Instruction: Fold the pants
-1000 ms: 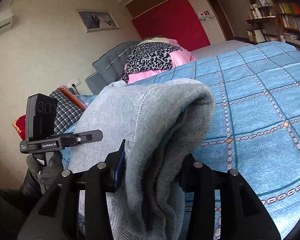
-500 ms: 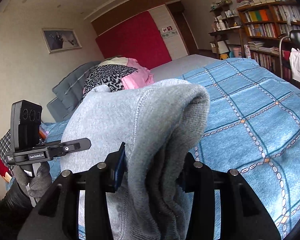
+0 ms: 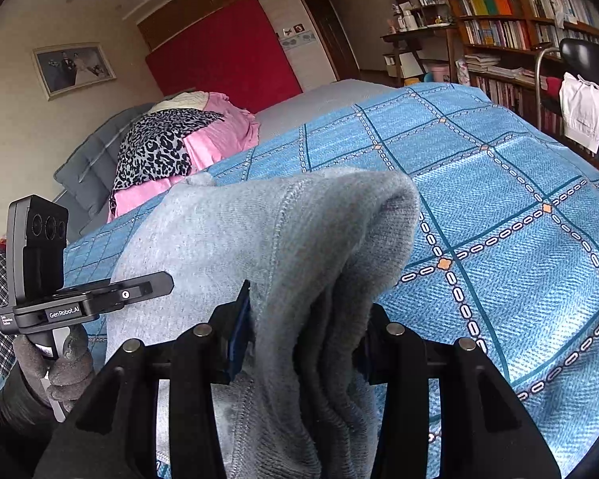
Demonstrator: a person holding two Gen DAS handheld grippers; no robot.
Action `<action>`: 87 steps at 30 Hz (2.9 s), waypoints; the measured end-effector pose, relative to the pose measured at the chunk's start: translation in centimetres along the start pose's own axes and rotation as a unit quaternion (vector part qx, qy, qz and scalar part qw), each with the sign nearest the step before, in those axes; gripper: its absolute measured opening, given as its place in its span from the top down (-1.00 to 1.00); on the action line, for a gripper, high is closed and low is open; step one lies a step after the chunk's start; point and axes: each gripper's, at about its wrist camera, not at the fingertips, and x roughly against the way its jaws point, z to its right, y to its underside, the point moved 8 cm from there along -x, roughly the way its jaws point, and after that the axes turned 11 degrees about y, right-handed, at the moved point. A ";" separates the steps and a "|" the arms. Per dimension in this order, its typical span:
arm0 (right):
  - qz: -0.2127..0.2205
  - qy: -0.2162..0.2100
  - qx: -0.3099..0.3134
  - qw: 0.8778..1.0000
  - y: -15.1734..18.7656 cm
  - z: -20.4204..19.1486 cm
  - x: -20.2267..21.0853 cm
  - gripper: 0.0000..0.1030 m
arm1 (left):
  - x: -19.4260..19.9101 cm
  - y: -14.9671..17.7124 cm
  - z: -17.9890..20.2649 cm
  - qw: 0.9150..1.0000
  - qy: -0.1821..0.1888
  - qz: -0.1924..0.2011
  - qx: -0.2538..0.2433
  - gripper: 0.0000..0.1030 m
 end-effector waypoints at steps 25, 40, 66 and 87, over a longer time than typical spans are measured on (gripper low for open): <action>0.020 0.115 -0.014 0.993 2.8 2.6 3.8 -0.36 | 2.8 5.6 -0.2 0.985 -0.166 0.016 -0.053 -0.26; -0.032 0.182 0.027 0.982 9.8 2.0 3.4 -0.66 | 2.6 11.5 1.4 0.972 -0.206 -0.013 -0.112 -0.28; 0.081 0.302 0.102 0.944 11.8 -3.8 8.0 -0.81 | 5.4 11.5 2.7 0.956 -0.261 0.060 -0.123 -0.34; 0.130 0.260 0.028 0.956 11.1 -5.7 10.6 -0.94 | 8.7 10.3 4.2 0.950 -0.254 0.143 -0.111 -0.76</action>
